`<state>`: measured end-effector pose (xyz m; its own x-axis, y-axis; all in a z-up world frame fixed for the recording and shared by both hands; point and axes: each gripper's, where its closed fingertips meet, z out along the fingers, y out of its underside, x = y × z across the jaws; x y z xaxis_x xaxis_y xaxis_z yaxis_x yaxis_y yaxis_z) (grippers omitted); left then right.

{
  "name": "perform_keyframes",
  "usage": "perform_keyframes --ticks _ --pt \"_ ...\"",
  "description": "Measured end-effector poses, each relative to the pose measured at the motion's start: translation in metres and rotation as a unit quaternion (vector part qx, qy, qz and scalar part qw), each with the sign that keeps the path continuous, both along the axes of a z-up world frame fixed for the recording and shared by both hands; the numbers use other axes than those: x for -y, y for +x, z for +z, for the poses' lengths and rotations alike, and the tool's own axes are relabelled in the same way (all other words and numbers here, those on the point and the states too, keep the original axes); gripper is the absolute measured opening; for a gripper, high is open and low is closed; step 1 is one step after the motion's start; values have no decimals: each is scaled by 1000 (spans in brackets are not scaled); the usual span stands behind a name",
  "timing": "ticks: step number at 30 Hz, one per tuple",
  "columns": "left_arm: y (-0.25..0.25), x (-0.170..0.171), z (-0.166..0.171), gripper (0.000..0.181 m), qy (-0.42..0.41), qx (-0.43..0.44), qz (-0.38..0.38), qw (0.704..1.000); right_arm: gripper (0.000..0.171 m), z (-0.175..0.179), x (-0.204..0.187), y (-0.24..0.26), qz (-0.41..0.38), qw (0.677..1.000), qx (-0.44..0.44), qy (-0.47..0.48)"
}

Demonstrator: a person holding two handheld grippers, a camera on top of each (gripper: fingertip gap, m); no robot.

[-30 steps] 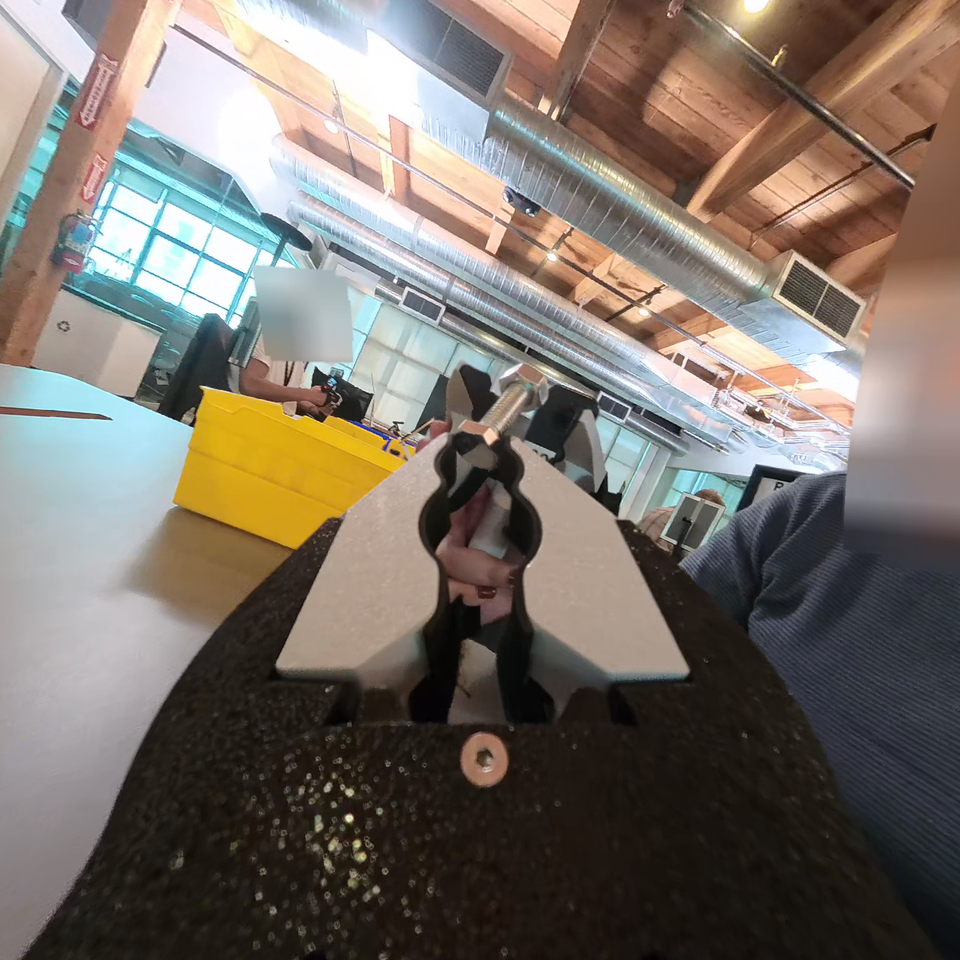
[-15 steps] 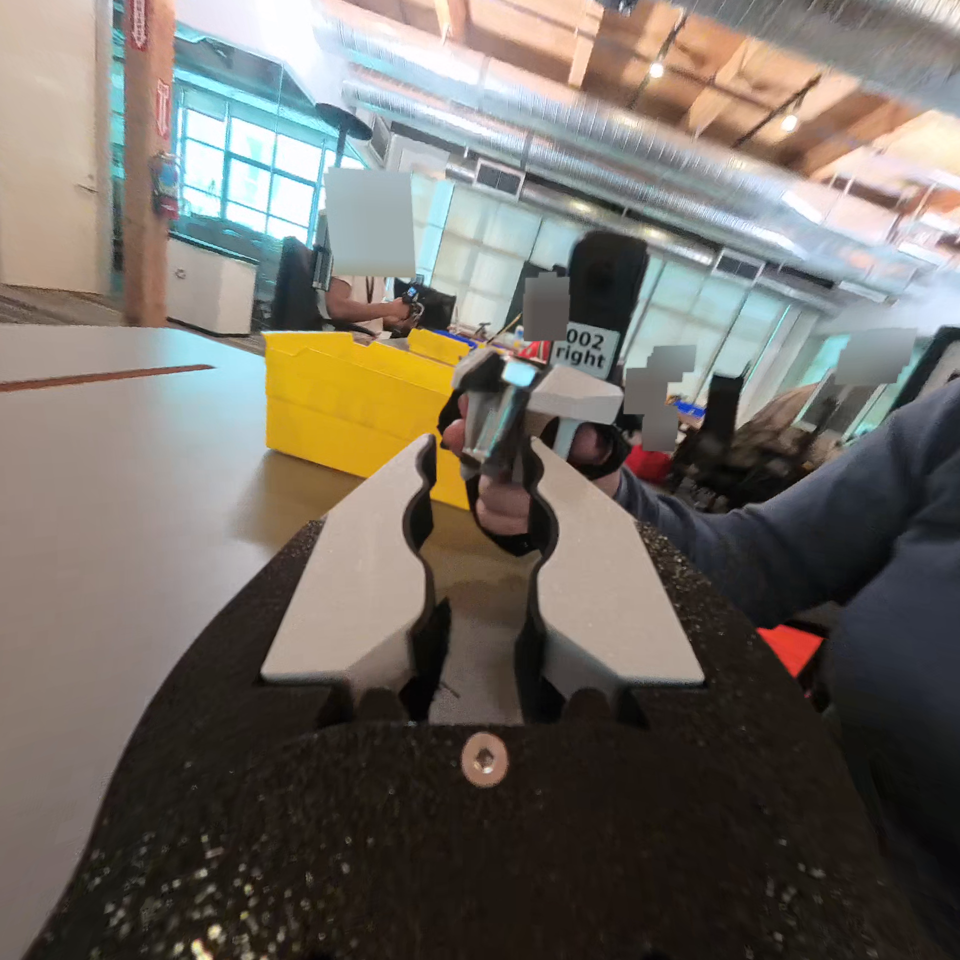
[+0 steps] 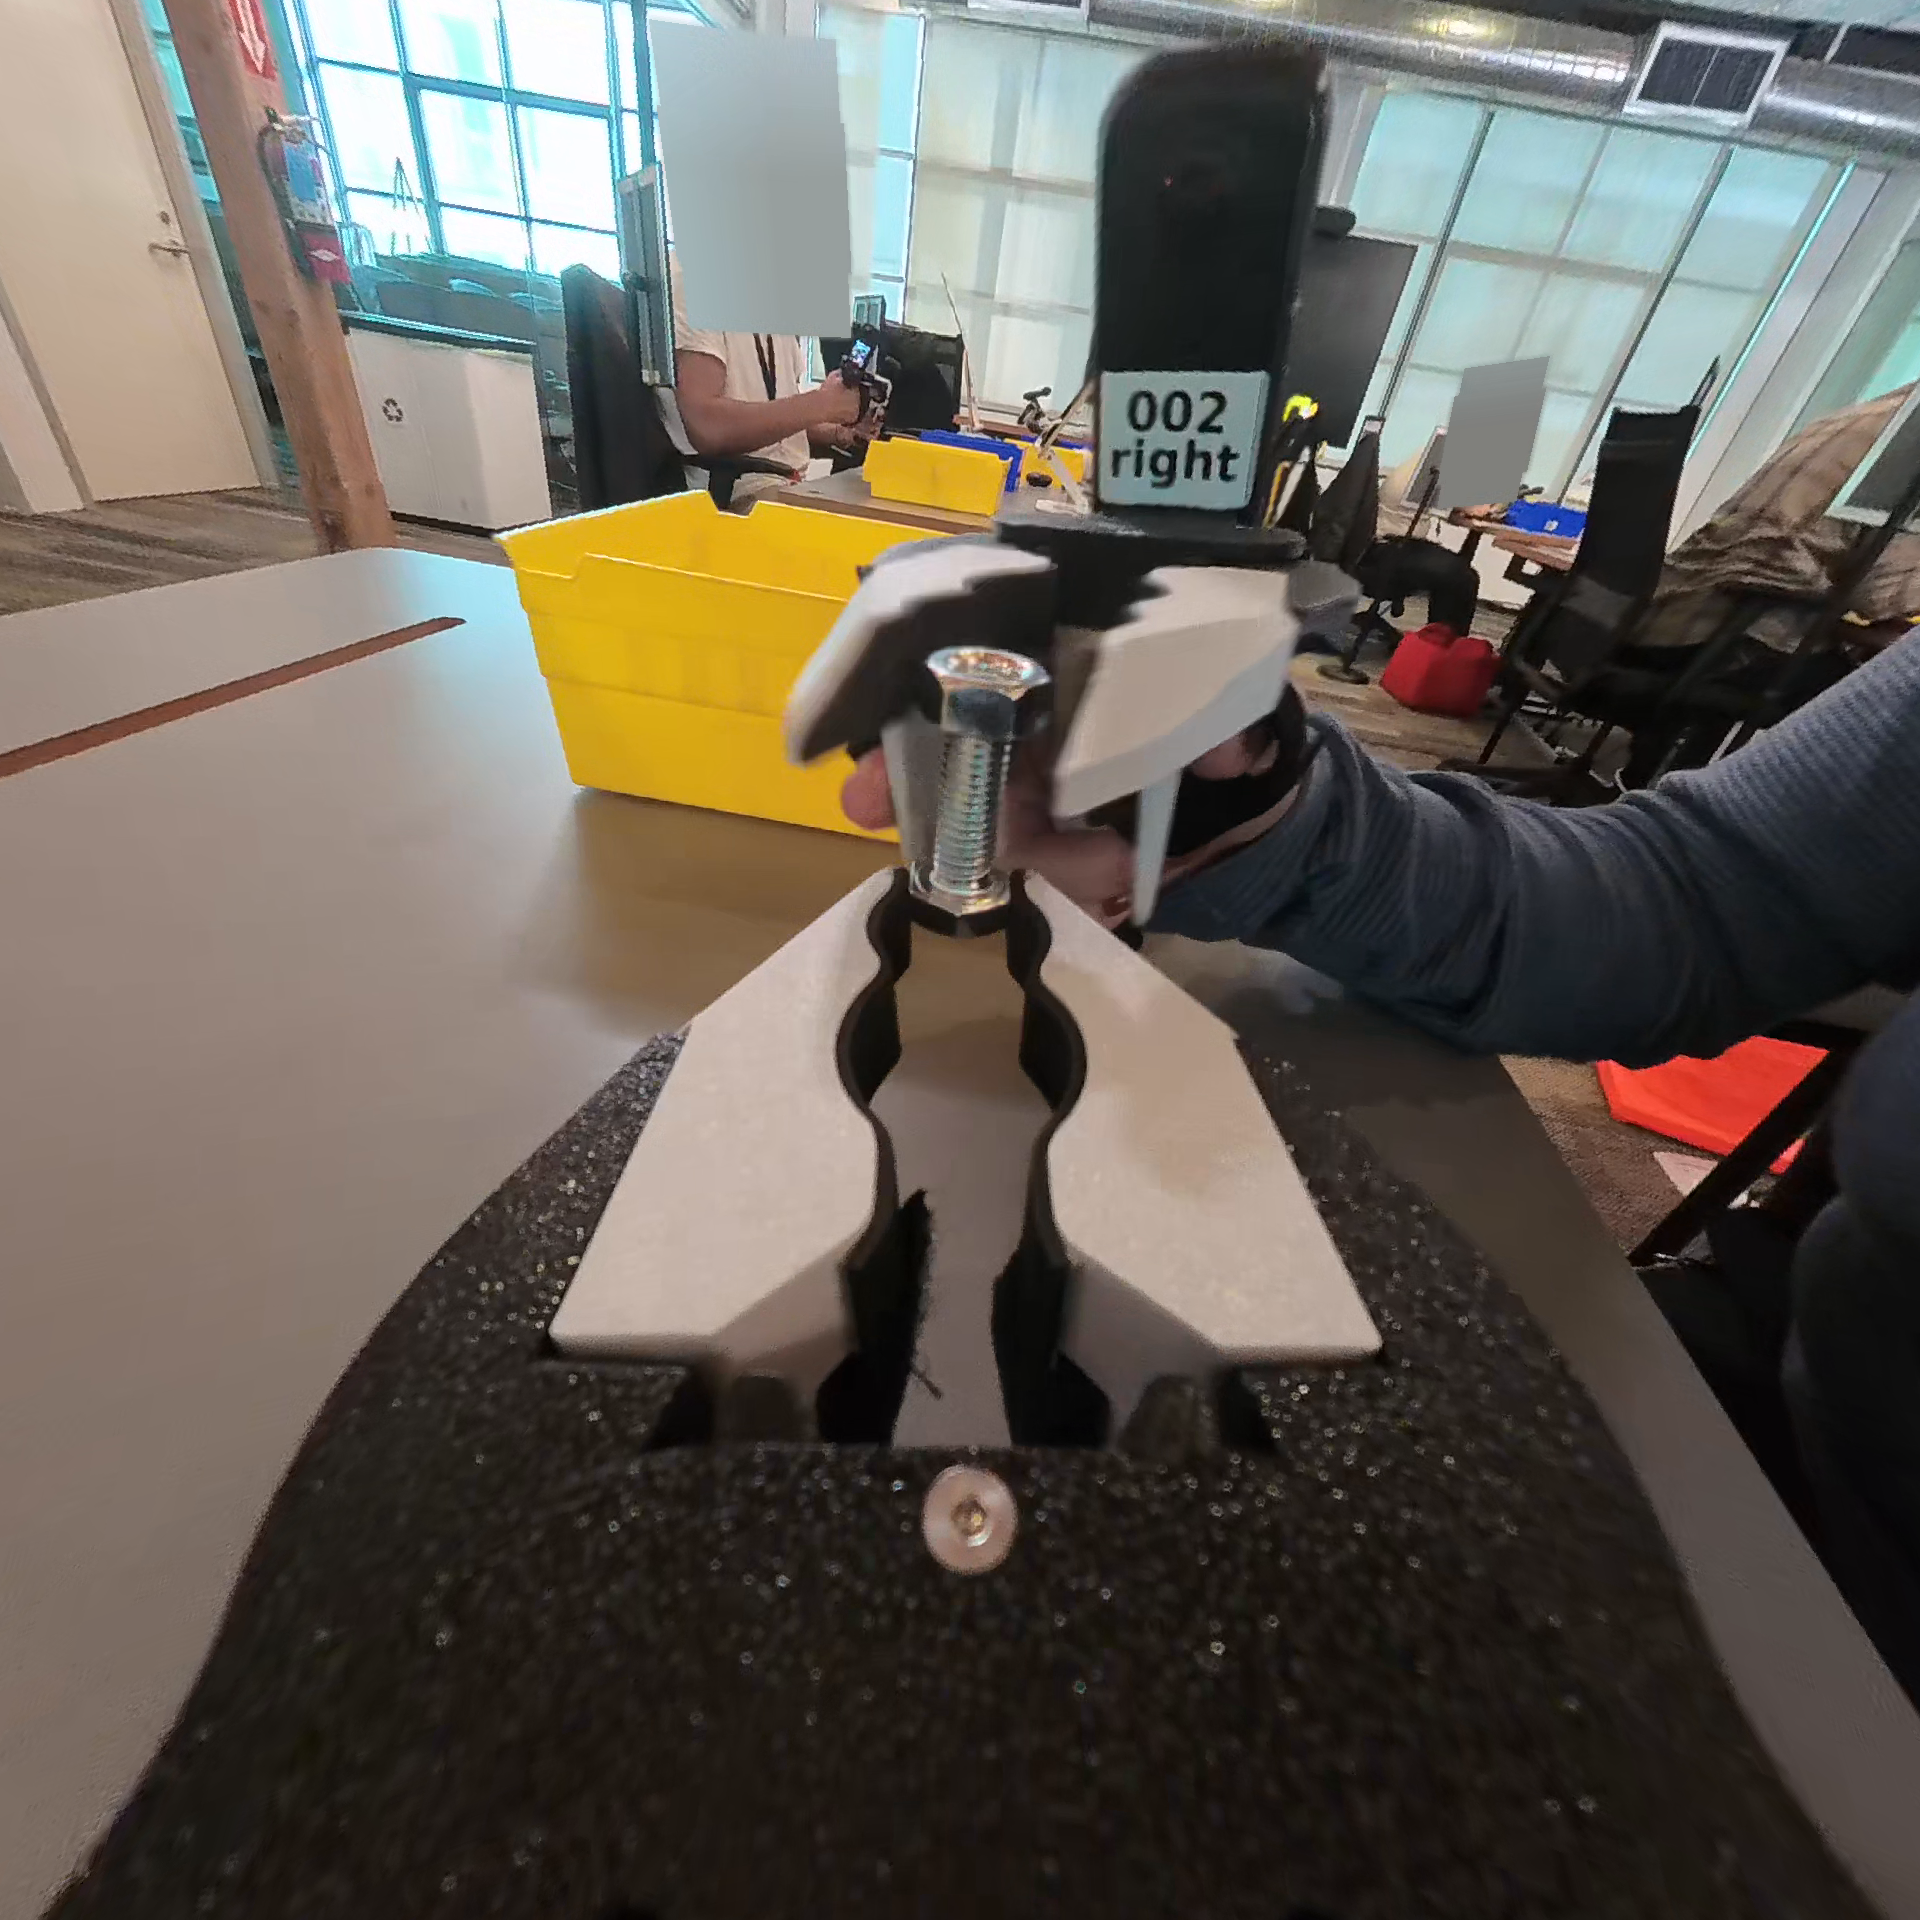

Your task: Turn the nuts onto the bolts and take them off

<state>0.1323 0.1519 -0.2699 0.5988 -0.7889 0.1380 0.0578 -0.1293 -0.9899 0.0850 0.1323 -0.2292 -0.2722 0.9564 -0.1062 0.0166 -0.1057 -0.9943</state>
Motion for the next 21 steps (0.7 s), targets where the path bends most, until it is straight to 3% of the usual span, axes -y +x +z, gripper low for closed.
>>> perform_keyframes --ticks 3,13,17,21 --pt "-3 -2 1 17 -2 9 6 1000 45 6 -1 2 -7 1000 -15 8" --pt "-22 -11 -1 17 -18 12 54 998 48 6 -2 4 -6 1000 -12 14" --pt "-2 -4 -8 17 -15 -24 16 999 71 2 1 -2 -14 999 -10 29" --pt "-4 -8 -8 17 -20 -16 26 999 72 -3 15 -5 14 999 -1 45"
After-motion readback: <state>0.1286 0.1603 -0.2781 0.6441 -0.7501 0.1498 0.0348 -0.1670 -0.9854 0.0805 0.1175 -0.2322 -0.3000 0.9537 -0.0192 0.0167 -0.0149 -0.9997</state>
